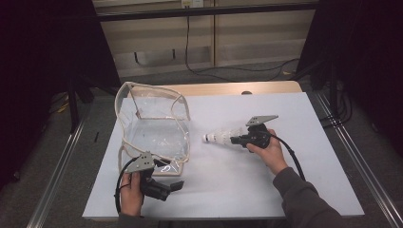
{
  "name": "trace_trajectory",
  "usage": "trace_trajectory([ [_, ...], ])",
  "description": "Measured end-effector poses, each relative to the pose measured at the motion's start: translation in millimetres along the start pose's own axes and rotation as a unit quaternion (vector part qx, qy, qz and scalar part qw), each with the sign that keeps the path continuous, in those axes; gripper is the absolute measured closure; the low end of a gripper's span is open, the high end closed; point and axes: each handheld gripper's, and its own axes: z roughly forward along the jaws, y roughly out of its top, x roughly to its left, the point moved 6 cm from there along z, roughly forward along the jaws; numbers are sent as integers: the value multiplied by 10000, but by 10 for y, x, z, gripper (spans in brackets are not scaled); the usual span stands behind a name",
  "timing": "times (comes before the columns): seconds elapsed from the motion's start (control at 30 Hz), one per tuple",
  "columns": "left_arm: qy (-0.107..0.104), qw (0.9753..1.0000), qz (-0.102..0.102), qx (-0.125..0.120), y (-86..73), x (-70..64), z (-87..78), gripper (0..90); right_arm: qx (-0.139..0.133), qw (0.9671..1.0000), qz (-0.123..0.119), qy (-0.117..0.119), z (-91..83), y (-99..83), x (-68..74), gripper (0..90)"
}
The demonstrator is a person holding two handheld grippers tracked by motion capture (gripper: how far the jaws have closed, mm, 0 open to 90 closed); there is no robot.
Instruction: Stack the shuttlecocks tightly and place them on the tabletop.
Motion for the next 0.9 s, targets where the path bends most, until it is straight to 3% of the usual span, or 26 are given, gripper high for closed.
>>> trace_trajectory([
  [0.43, 0, 10000, -3, -1, 0, 0, 1, 44, 9, 10000, -29, 21, 45, 10, 8, 874],
  [0.73, 5, 10000, -9, -3, 1, 0, 2, 44, 196, 9997, -48, -112, 28, -30, -4, 720],
  [0.9, 11, 10000, 5, 5, 1, 2, 1, 44, 241, 9995, -44, -181, -26, -57, -14, 689],
])
